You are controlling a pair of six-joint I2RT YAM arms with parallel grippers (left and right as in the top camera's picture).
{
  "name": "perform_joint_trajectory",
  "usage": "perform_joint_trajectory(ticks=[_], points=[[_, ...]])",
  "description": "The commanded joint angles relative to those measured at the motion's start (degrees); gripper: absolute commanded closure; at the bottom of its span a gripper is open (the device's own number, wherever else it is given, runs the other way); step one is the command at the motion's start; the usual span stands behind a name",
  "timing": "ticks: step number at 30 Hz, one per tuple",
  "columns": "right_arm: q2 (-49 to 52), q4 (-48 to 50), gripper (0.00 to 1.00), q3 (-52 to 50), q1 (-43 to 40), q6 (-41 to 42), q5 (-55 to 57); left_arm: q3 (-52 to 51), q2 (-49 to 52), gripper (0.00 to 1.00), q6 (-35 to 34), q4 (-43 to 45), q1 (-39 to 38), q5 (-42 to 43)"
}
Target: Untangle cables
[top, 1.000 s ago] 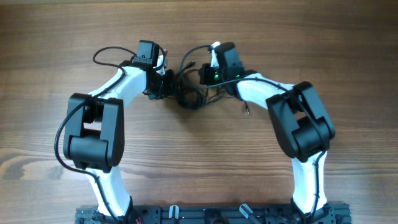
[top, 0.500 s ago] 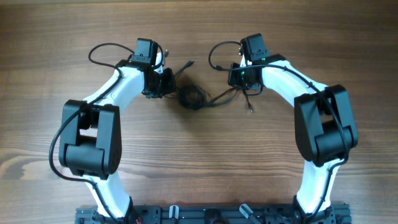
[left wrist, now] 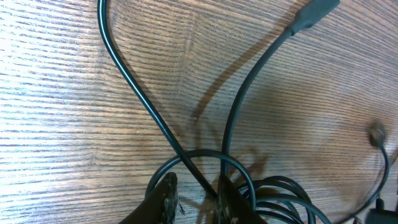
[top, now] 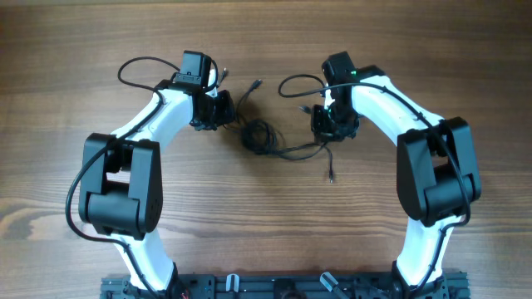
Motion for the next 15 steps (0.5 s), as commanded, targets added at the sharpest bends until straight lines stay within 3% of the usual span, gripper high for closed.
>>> perform_joint_trajectory(ticks=[1, 8, 12, 15], points=[[-2.64, -0.72, 0.79, 3.17, 0.46, -2.93, -2.40, -0.39, -1.03, 0.77, 1.11, 0.02, 0.04, -0.96], [-2.69, -5.40, 0.77, 9.35, 0.66, -2.67, -2.97, -0.39, -2.38, 0.82, 1.25, -0.13, 0.07, -0.52], [-2.62, -4.70, 0.72, 9.38, 1.64, -9.31, -13.09, -0.39, -4.63, 0.81, 1.57, -2.03, 0.13, -0.52], [-2.62, -2.84, 0.62, 9.38, 3.52, -10.71, -15.37, -0.39, -4.79, 0.45, 1.55, -4.44, 0.04, 1.68]])
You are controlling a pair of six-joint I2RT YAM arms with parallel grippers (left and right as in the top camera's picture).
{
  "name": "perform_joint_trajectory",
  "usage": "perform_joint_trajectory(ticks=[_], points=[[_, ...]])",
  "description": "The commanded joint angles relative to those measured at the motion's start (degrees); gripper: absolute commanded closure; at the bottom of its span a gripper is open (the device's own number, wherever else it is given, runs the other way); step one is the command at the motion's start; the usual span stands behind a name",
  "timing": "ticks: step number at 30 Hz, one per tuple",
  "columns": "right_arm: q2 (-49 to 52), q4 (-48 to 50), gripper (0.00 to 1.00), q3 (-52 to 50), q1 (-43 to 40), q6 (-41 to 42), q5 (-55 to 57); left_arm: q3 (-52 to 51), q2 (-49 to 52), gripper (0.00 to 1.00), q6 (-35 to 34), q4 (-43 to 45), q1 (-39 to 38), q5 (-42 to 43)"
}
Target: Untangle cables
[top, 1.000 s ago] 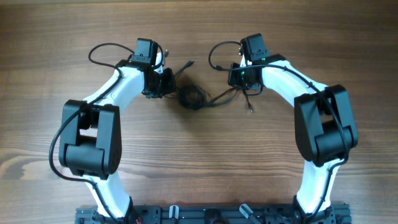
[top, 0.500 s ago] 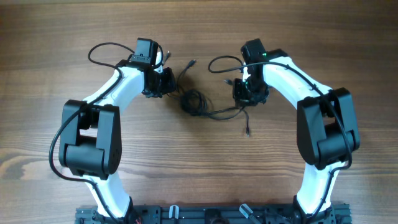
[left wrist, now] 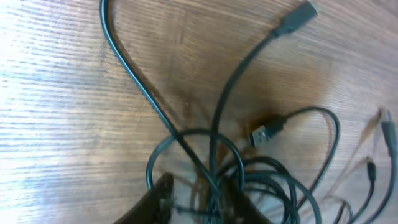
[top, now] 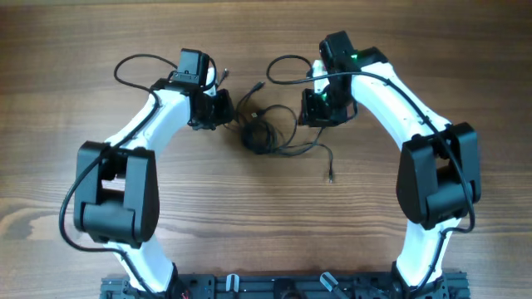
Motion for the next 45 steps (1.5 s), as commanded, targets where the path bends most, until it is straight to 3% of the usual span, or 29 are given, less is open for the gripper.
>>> perform_joint_trajectory(ticks=[1, 6, 14, 17, 23, 26, 32, 35, 36, 38, 40, 42, 45], points=[[-1.75, 1.90, 0.59, 0.85, 2.67, -3.78, -5.79, -0.33, -1.77, 0.42, 0.59, -2.71, 0.00, 2.73], [-1.55, 4.35, 0.57, 0.81, 4.37, -3.17, -5.77, -2.01, -0.90, 0.42, -4.55, -3.48, -0.07, -0.42], [-1.36, 8.26, 0.52, -3.80, 5.33, -2.60, -5.60, -8.04, 0.28, 0.36, -6.10, 11.13, -3.04, 0.09], [-1.36, 10.51, 0.51, -6.03, 6.88, -1.42, -5.53, -8.04, 0.28, 0.51, -6.10, 12.31, -5.16, -0.09], [-1.36, 17.62, 0.50, -11.85, 8.59, 6.86, -2.54, -8.04, 0.28, 0.54, -6.08, 12.24, -7.37, -5.75], [-1.36, 22.69, 0.50, -14.43, 9.03, 8.55, -2.49, -8.04, 0.28, 0.49, -6.10, 11.58, -7.34, -5.70], [-1.36, 35.60, 0.63, -21.62, 9.09, 16.96, -2.51, -7.69, -3.28, 0.45, -6.08, 7.06, -4.79, -2.89], [-1.36, 38.40, 0.80, -23.69, 9.09, 19.96, -3.19, -7.72, -7.76, 0.42, -6.08, 2.60, -3.10, 3.13], [-1.36, 38.71, 0.88, -23.71, 9.09, 19.98, -3.23, -7.72, -8.74, 0.46, -6.10, 1.36, -3.04, 5.38], [-1.36, 39.19, 0.96, -23.69, 9.09, 21.46, -4.35, -7.72, -9.66, 0.64, -6.12, -0.55, -3.06, 6.99], [-1.36, 39.56, 0.96, -23.71, 9.09, 24.74, -6.95, -7.72, -9.68, 0.66, -6.86, -2.91, -3.04, 7.26], [-1.36, 40.37, 0.96, -23.69, 9.09, 28.57, -8.59, -7.78, -9.68, 0.78, -10.62, -5.27, -2.93, 7.21], [-1.36, 42.58, 0.96, -23.71, 9.09, 33.59, -9.22, -7.78, -9.68, 0.78, -18.14, -5.90, -2.93, 7.23]])
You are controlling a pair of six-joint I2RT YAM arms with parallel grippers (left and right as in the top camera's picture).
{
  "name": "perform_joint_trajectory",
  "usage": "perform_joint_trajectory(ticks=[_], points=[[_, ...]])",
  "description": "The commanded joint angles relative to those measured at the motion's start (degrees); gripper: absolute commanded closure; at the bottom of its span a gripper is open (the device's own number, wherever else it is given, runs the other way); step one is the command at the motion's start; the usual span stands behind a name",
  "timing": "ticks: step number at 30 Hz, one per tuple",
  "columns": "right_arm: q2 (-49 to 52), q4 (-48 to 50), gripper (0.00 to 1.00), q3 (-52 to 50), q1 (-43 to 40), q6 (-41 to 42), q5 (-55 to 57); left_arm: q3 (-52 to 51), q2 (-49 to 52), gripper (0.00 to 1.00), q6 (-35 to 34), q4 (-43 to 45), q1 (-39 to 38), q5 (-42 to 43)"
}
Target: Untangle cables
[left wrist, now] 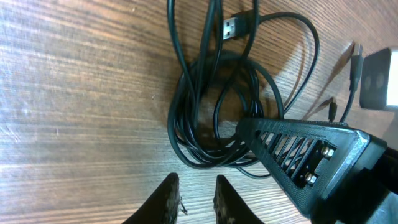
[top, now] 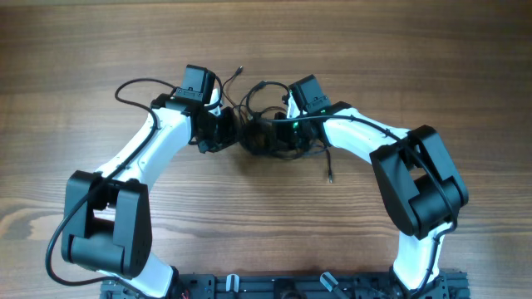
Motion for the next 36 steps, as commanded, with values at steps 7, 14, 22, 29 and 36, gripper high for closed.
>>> perform_joint_trajectory(ticks=[7, 14, 22, 29, 36], points=[[-0.50, 4.63, 0.96, -0.57, 0.39, 8.17, -2.10, -0.22, -0.22, 0.73, -21.49, -4.81, 0.09, -4.11], [-0.50, 5.09, 0.96, -0.57, 0.46, 8.17, -2.19, -3.54, -0.11, 0.62, -34.34, 4.26, -2.89, -9.29], [-0.50, 5.09, 0.96, -0.57, 0.76, 8.24, -2.82, -5.84, 0.00, 0.62, -35.43, 8.11, -8.59, -15.34], [-0.50, 5.73, 0.96, -0.57, 0.76, 8.02, -4.96, -10.08, 0.00, 0.71, -41.59, 11.02, -9.94, -22.29], [-0.50, 5.97, 0.66, -0.57, 0.94, 2.73, -4.85, -10.16, 0.00, 0.96, -41.57, 13.35, -9.94, -25.11]])
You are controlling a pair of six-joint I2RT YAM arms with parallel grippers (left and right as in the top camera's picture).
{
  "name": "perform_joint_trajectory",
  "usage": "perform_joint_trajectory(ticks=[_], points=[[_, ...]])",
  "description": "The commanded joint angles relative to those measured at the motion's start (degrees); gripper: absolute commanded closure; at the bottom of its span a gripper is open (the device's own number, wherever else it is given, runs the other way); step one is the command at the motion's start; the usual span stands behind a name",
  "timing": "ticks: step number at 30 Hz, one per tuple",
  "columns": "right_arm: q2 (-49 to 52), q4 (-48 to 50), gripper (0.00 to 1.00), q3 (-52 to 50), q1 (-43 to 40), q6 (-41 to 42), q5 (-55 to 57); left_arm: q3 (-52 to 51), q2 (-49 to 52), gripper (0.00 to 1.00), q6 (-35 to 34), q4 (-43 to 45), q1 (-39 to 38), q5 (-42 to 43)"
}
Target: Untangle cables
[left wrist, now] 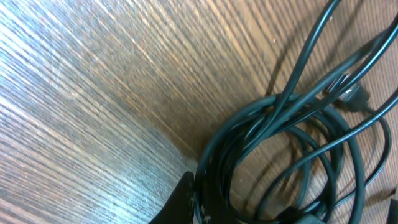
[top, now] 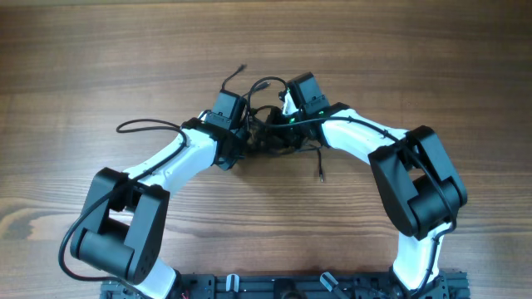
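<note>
A tangle of thin black cables [top: 264, 134] lies at the middle back of the wooden table, coiled into a loose ring [left wrist: 280, 143]. My left gripper [top: 243, 139] presses into the ring's left side. In the left wrist view several strands run right against its one visible finger [left wrist: 183, 199], and they hide the other finger. My right gripper [top: 280, 134] reaches into the tangle from the right; its jaws are hidden among the strands. A plug [left wrist: 351, 93] shows inside the coil.
Loose cable ends stick out of the tangle: one plug end up and left [top: 241, 67], a small loop at the back [top: 266, 83], and one end toward the front [top: 319, 175]. The left arm's own black lead [top: 141, 124] curves over the bare wood [top: 100, 50].
My left gripper has moved right, from just short of the coil's edge to having its strands between the fingers. The front loose end has shifted slightly left. The right gripper stays in the tangle.
Both grippers first stood apart on either side of the tangle, the left over two crossing strands. The right gripper then came closer and by 1.2 s ago lay across the coil. The left wrist has since closed in on the coil's left rim.
</note>
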Motion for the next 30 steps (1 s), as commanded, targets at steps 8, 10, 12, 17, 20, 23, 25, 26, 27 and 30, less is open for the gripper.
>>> perform_joint_trajectory(ticks=[8, 10, 12, 17, 20, 23, 25, 26, 27, 30], points=[[-0.50, 0.85, 0.43, -0.42, 0.28, -5.38, 11.13, -0.76, -0.02, 0.96, 13.68, 0.52, -0.20, -2.29], [-0.50, 1.40, 0.45, -0.42, 0.31, -5.40, 11.02, -0.76, -0.15, 0.96, 20.20, 2.12, 0.09, 1.01], [-0.50, 1.70, 0.45, -0.42, 0.37, -7.04, 9.44, -0.76, -0.52, 0.96, 28.39, 4.96, 0.79, 7.32], [-0.50, 1.53, 0.55, -0.42, 0.72, -11.56, 10.10, 0.11, -3.45, 0.96, 41.09, 7.19, 4.37, 18.60], [-0.50, 0.81, 0.62, -0.42, 0.70, -11.52, 14.23, 0.22, -6.95, 0.96, 44.87, 5.99, 7.13, 21.94], [-0.50, -0.52, 0.62, -0.42, 0.52, -11.58, 18.58, 0.22, -11.02, 0.94, 45.03, 4.28, 9.99, 23.69], [-0.50, -1.62, 0.61, -0.42, 0.48, -11.58, 21.46, 0.24, -14.53, 0.94, 45.03, 3.32, 12.39, 26.21], [-0.50, -1.99, 0.61, -0.42, 0.44, -11.67, 22.45, 0.24, -15.58, 0.93, 45.03, 3.17, 13.05, 27.12], [-0.50, -2.43, 0.62, -0.42, 0.44, -12.17, 23.30, 0.24, -16.57, 0.92, 45.03, 3.06, 13.62, 27.80], [-0.50, -2.80, 0.61, -0.42, 0.39, -15.69, 23.87, 0.24, -19.02, 0.90, 45.20, 2.64, 14.88, 28.02]])
